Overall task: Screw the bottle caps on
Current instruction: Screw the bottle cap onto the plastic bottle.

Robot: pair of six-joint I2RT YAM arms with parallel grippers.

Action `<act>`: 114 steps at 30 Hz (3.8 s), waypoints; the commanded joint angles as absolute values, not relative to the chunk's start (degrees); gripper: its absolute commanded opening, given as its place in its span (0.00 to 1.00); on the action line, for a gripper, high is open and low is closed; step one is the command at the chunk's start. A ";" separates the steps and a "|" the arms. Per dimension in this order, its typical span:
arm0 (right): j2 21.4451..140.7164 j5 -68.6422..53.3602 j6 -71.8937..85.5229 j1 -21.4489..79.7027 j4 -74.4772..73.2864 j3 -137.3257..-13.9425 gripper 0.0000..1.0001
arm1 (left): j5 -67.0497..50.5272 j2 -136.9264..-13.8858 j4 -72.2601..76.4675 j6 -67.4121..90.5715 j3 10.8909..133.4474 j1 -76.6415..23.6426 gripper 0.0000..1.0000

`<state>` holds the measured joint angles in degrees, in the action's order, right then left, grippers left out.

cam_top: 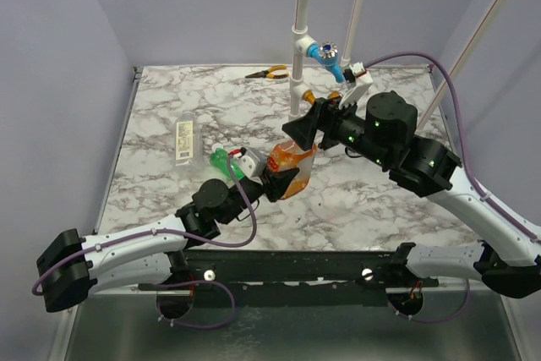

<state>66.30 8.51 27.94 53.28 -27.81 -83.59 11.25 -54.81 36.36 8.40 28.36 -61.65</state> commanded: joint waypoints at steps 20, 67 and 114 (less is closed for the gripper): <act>64.86 8.11 24.66 53.61 -29.36 -82.20 0.54 | 6.64 -52.38 35.68 9.96 28.19 -61.77 0.00; 65.06 6.71 22.06 53.61 -39.52 -88.45 0.18 | -3.03 -49.25 27.84 4.36 28.57 -61.43 0.00; 64.27 10.15 23.14 53.64 -37.16 -82.83 0.27 | -0.86 -51.95 24.09 9.14 32.03 -59.78 0.00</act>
<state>65.30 9.43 22.83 53.52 -39.51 -83.85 0.86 -51.90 23.92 8.16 30.52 -60.27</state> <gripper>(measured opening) 0.367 0.399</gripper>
